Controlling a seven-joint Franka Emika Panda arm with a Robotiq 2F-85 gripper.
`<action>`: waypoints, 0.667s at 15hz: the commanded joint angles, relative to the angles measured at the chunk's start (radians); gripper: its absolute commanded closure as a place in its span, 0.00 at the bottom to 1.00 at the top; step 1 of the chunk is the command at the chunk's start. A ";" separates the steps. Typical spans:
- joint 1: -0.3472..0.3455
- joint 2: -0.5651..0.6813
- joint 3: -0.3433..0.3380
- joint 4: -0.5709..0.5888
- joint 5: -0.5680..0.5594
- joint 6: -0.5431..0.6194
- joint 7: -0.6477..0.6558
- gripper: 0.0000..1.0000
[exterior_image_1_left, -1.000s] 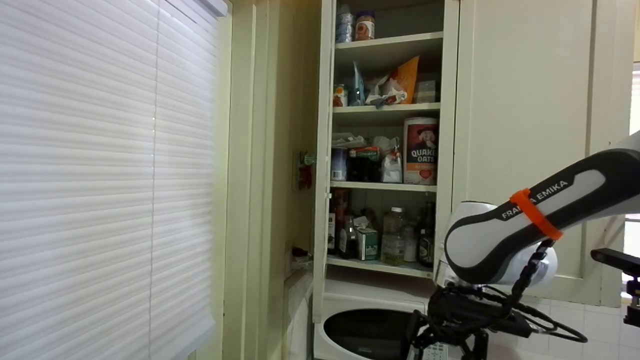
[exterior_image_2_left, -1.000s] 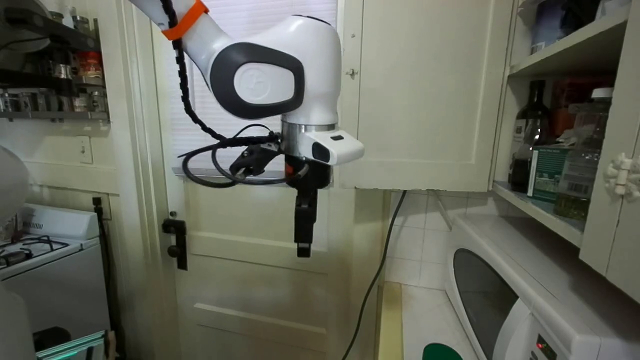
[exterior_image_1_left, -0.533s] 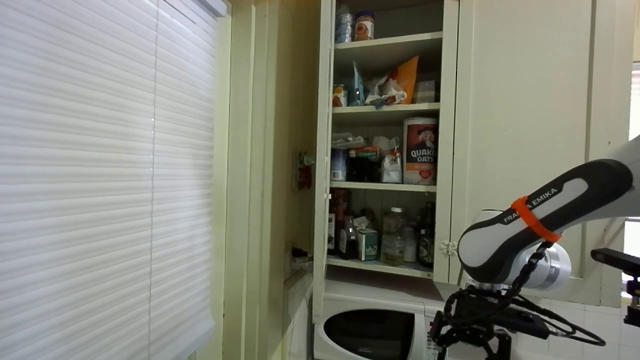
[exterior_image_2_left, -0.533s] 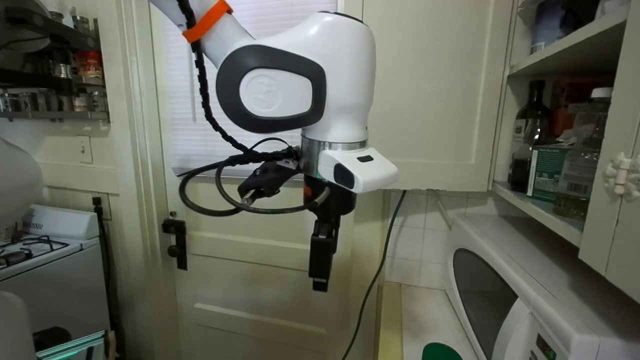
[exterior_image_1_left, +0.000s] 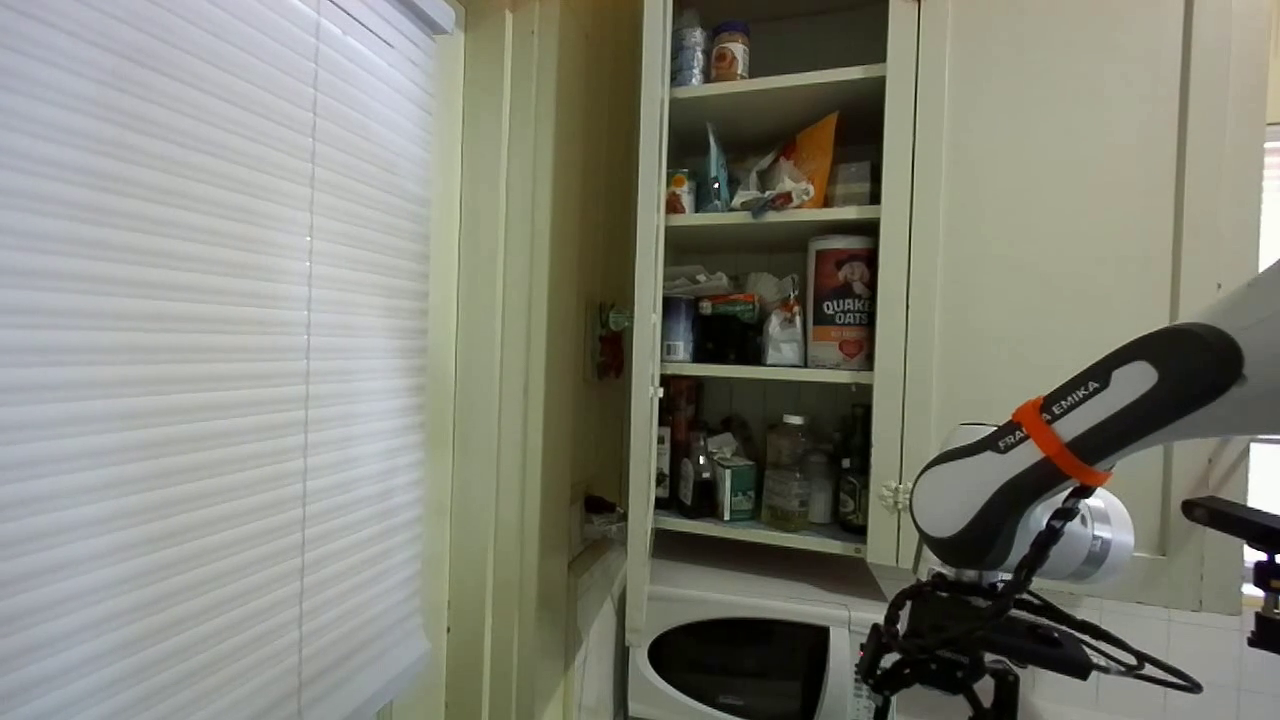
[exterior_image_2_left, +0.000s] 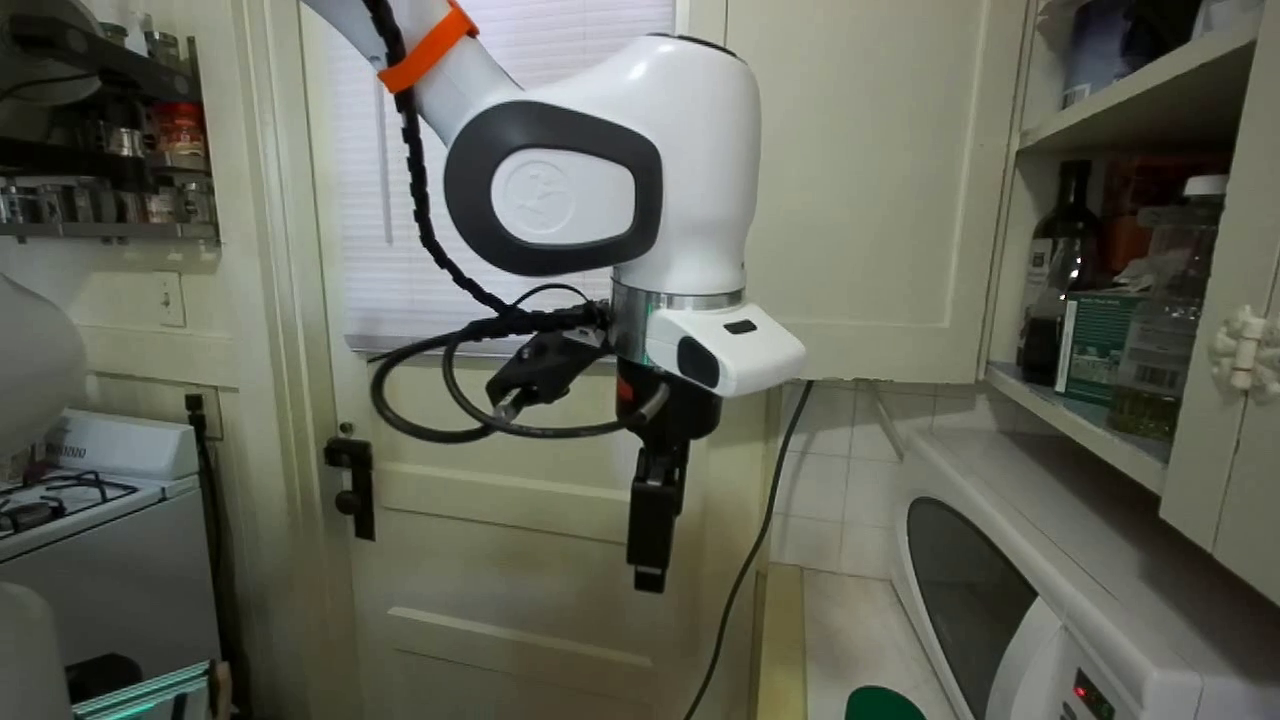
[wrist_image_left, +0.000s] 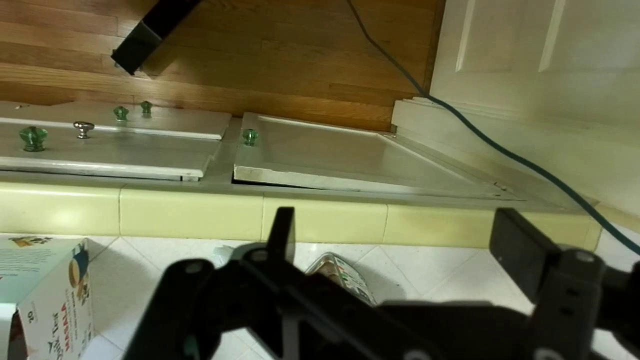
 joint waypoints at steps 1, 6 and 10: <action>-0.010 0.184 -0.044 0.056 0.015 0.089 -0.053 0.00; -0.010 0.400 -0.086 0.116 0.025 0.238 -0.131 0.00; -0.022 0.548 -0.112 0.177 -0.078 0.379 -0.142 0.00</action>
